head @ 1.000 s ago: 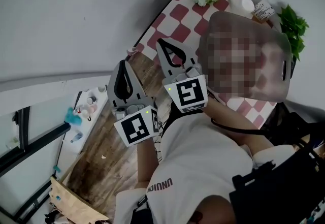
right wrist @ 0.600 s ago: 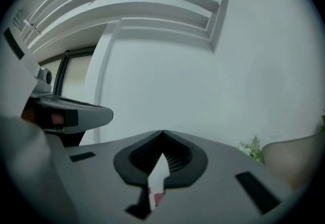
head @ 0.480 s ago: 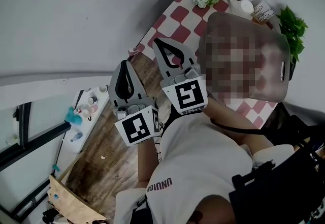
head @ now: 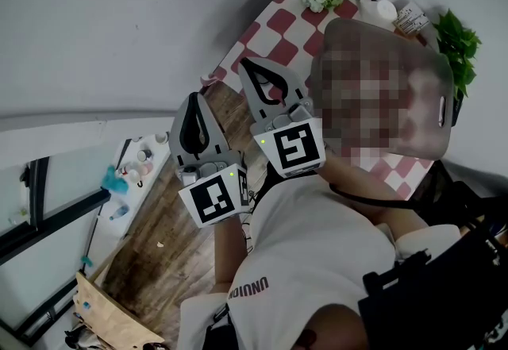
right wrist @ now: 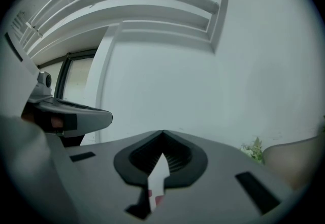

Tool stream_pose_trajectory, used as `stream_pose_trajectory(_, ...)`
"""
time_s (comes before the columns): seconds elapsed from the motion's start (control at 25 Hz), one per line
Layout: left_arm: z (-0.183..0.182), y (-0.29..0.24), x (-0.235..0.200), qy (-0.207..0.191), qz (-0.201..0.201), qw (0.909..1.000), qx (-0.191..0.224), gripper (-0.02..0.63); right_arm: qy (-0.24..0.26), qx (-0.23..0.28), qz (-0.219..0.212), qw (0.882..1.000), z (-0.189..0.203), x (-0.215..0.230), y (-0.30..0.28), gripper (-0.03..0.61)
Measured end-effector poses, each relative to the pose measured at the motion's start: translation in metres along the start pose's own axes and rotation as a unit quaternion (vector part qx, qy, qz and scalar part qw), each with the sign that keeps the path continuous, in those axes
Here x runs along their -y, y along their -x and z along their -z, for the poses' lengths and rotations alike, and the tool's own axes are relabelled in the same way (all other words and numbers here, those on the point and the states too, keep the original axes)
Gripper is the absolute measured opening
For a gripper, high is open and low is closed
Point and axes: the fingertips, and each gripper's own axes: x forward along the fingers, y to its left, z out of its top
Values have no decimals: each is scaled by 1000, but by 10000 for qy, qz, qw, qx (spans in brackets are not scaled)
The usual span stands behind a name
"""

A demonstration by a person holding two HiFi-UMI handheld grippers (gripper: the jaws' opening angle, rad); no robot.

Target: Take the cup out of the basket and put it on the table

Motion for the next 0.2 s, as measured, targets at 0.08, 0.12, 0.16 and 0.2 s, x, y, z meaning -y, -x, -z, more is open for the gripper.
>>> stream_pose_trajectory(0.08, 0, -1, 0, 3, -1, 10000, -7, 14, 58, 11, -17, 10000, 0, 0, -1, 17)
stream_pose_trajectory(0.12, 1, -1, 0, 5, -1, 10000, -12, 14, 135, 18, -37, 9999, -1, 1, -1, 17)
stream_pose_trajectory(0.16, 1, -2, 0, 7, 2, 10000, -15, 14, 209, 23, -56, 9998, -1, 1, -2, 17)
stream_pose_trajectory(0.2, 1, -2, 1, 9, 4, 10000, -18, 13, 282, 27, -75, 9996, -2, 1, -2, 17)
